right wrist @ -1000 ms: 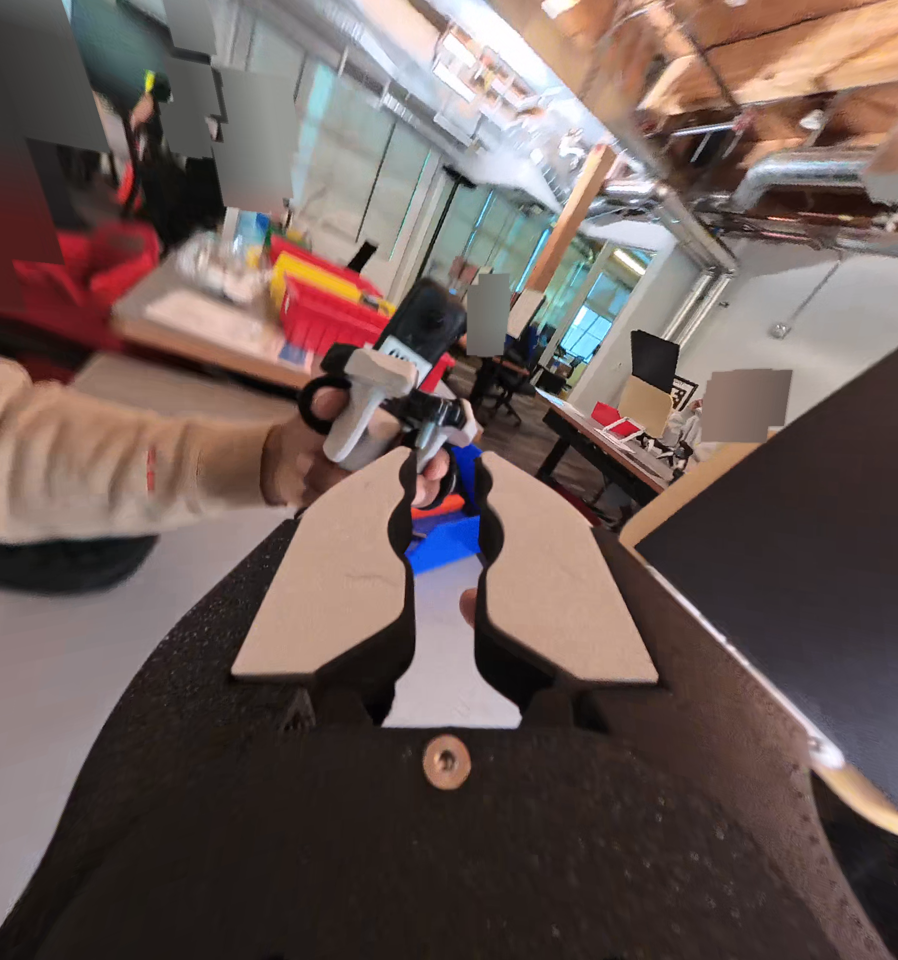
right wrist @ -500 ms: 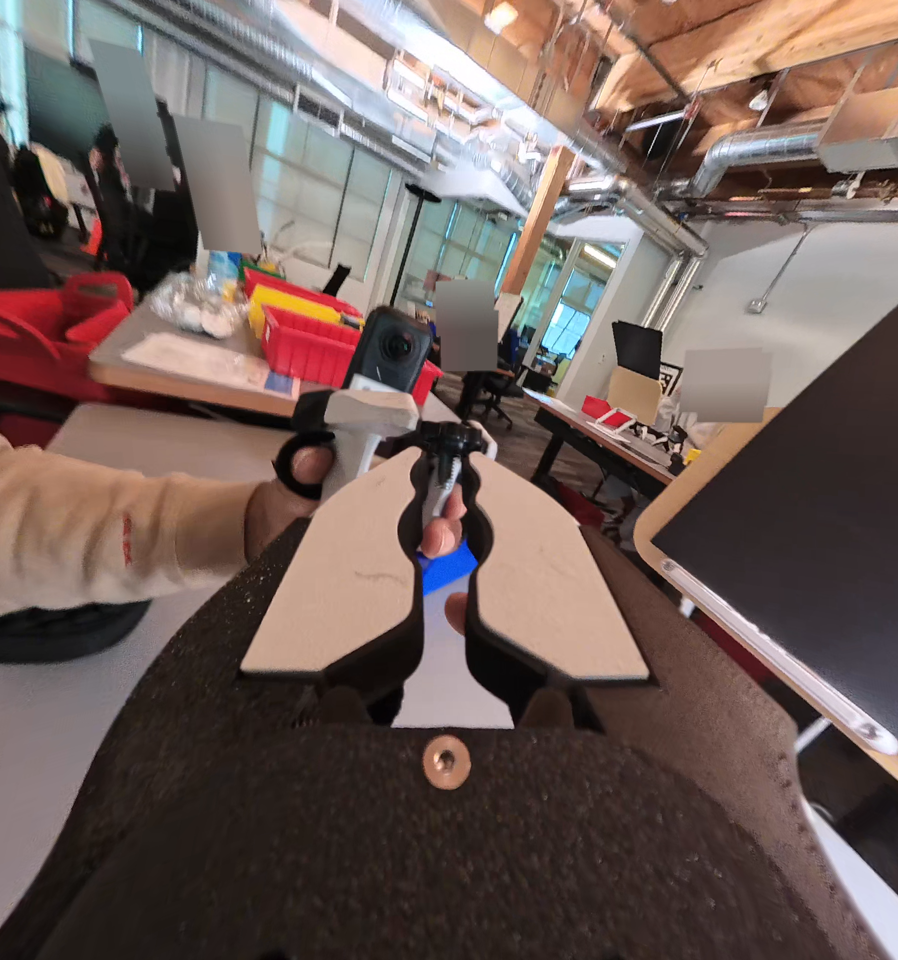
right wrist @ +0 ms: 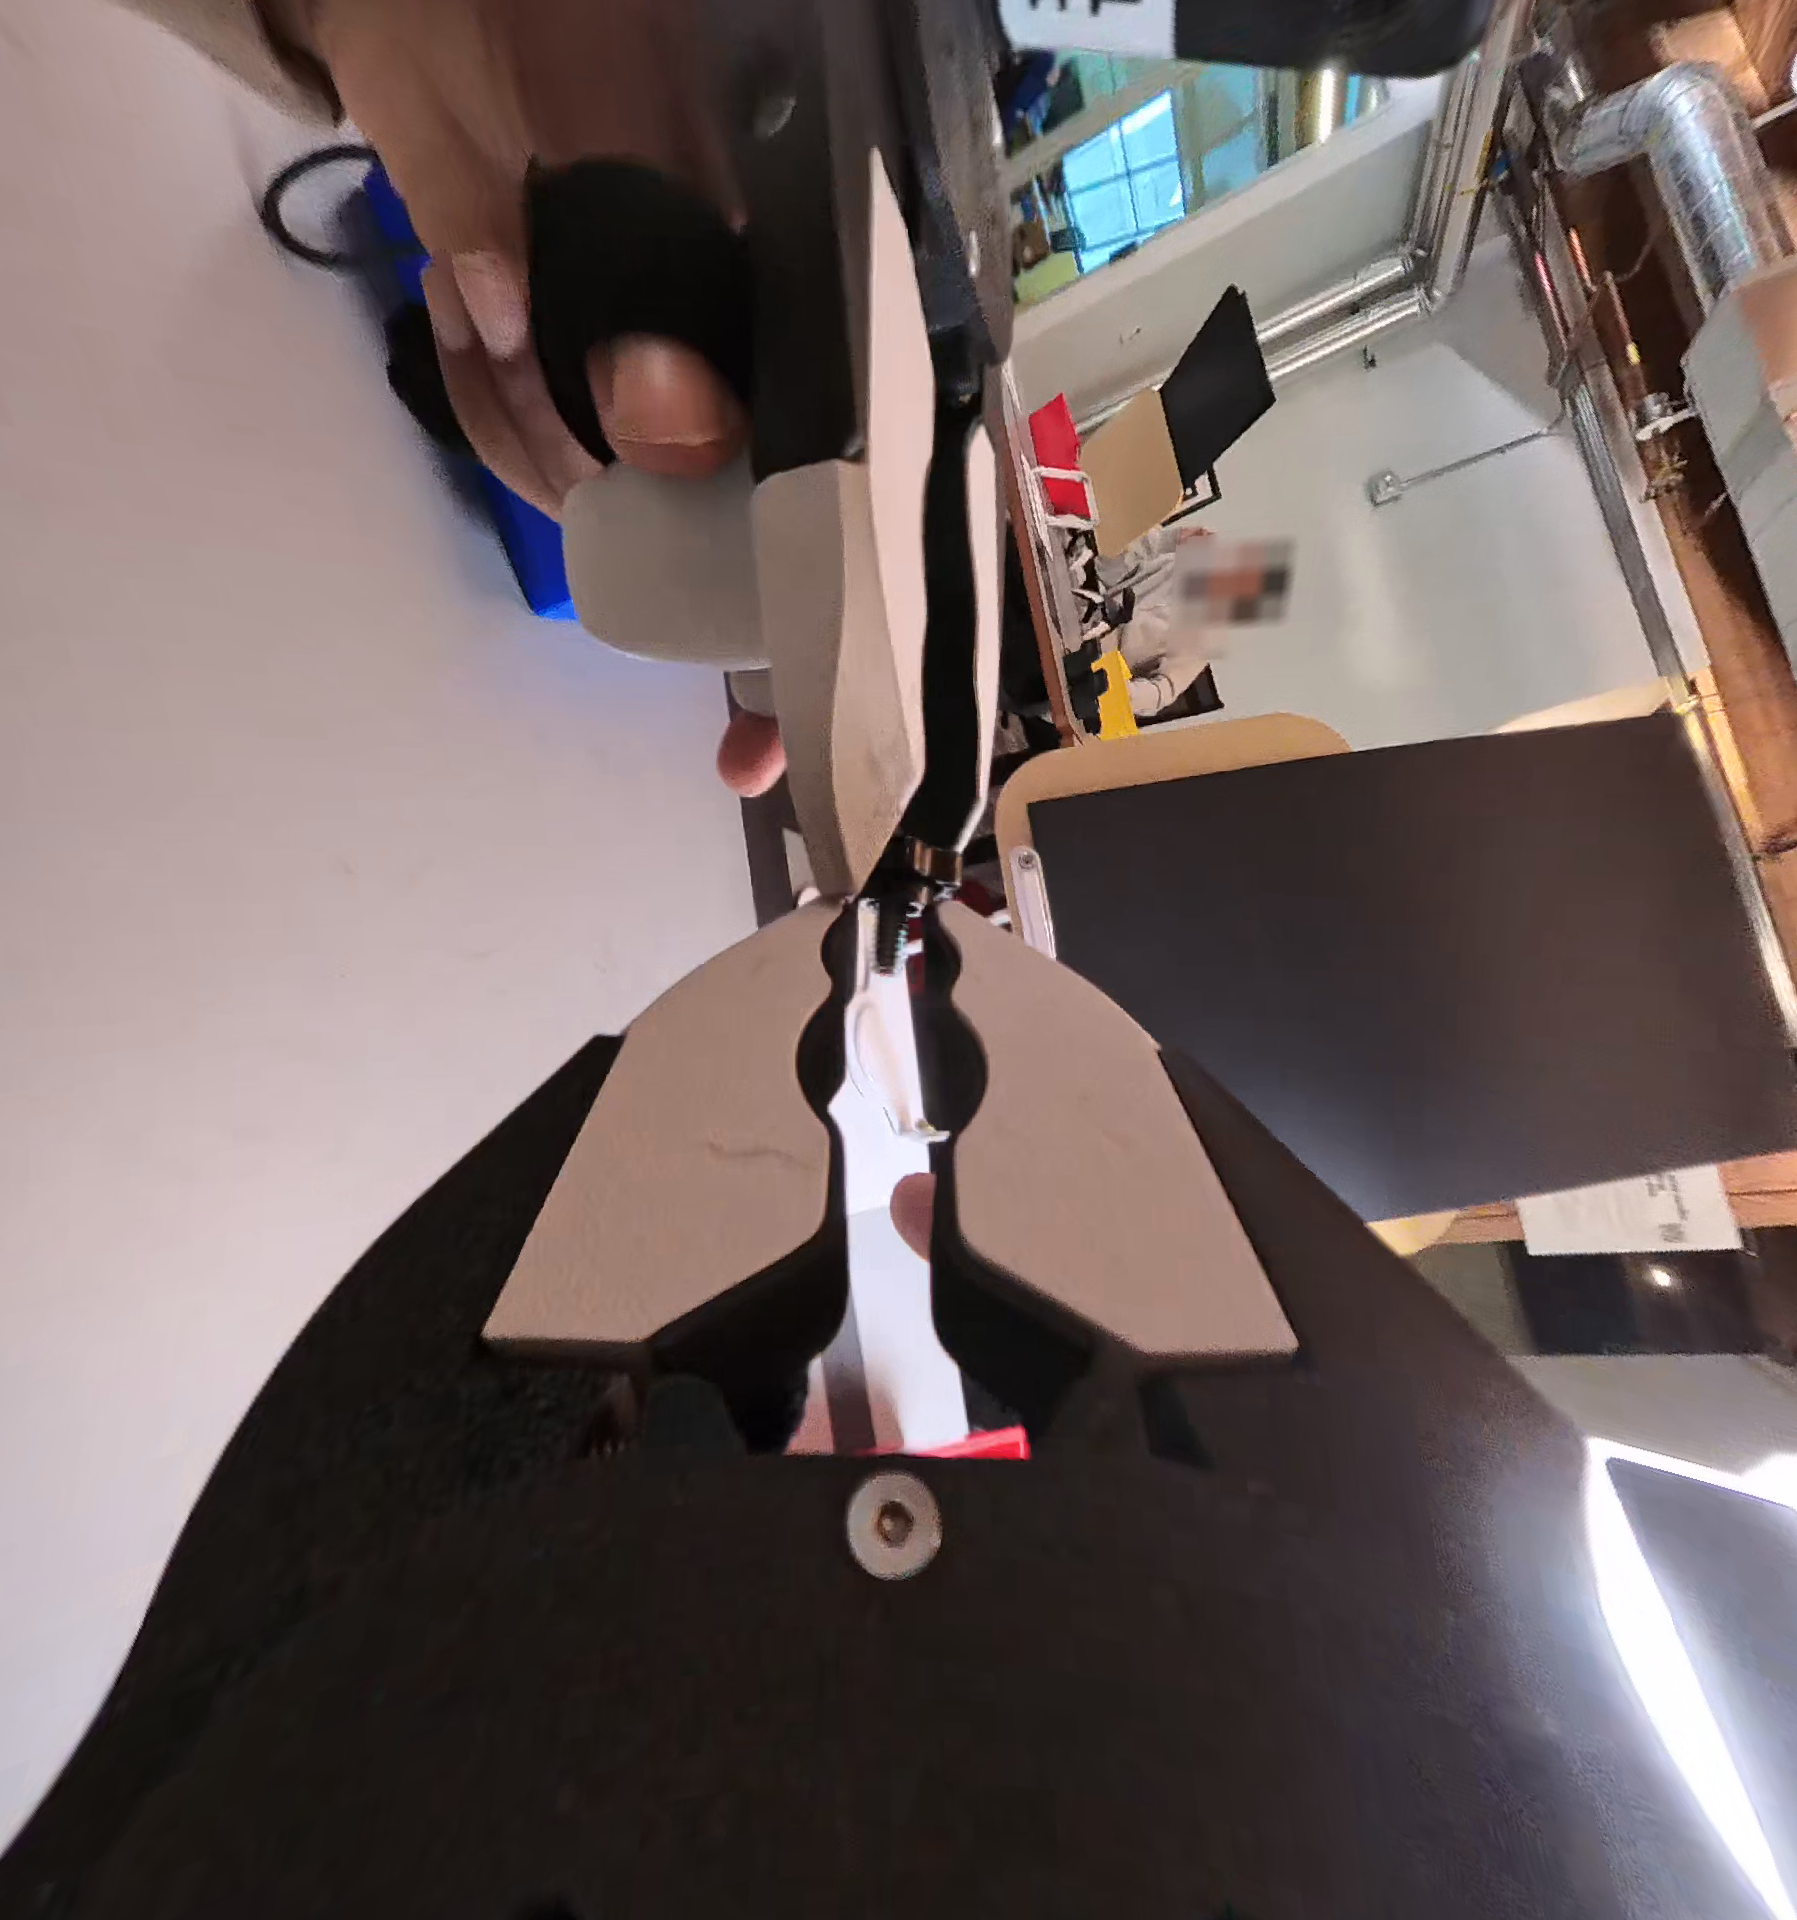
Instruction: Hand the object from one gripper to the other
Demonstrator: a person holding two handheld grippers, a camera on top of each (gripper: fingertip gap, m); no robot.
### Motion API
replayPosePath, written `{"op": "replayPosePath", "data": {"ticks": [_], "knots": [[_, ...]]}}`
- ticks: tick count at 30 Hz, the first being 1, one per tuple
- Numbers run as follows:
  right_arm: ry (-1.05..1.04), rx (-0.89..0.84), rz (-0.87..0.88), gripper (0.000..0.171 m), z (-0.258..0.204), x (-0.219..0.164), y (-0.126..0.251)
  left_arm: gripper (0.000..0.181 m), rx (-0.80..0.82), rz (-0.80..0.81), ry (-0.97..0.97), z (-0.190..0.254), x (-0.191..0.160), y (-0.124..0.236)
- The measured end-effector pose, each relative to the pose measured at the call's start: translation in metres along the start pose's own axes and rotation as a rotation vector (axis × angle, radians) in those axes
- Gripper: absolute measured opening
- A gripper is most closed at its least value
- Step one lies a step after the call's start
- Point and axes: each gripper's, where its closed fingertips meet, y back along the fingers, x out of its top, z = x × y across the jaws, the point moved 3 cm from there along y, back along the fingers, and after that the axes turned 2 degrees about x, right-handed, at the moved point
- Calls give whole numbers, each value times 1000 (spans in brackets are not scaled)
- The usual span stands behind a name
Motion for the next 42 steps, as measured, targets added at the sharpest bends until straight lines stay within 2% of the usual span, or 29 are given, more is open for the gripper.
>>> {"op": "replayPosePath", "data": {"ticks": [4,8,10,13,17,20,23,25,27,30,36,39,42], "knots": [[8,11,37,11,-2,1,0,23,-34,11,-11,3,1,1],[-18,-33,125,10,6,9,6,22,-109,107,43,5,13,8],[-95,-55,208,7,14,13,13,22,-153,195,76,7,22,14],[-287,10,365,14,22,17,22,22,-256,308,171,10,32,19],[-437,71,528,14,26,23,29,22,-355,342,252,15,33,15],[-465,85,556,7,27,24,31,22,-408,351,275,21,33,12],[-475,104,550,6,28,23,33,22,-396,349,296,20,33,10],[-469,121,510,6,28,18,33,31,-289,344,239,11,32,9],[-466,168,429,6,26,9,33,34,-145,292,106,5,28,10],[-458,274,308,6,15,-6,32,36,-26,121,-119,12,16,6],[-504,523,215,6,-18,-13,23,35,27,-207,-355,25,-26,-18],[-501,562,211,6,-25,-10,21,25,44,-270,-408,24,-38,-26],[-513,533,214,6,-19,-13,21,25,83,-213,-407,19,-31,-30]]}}
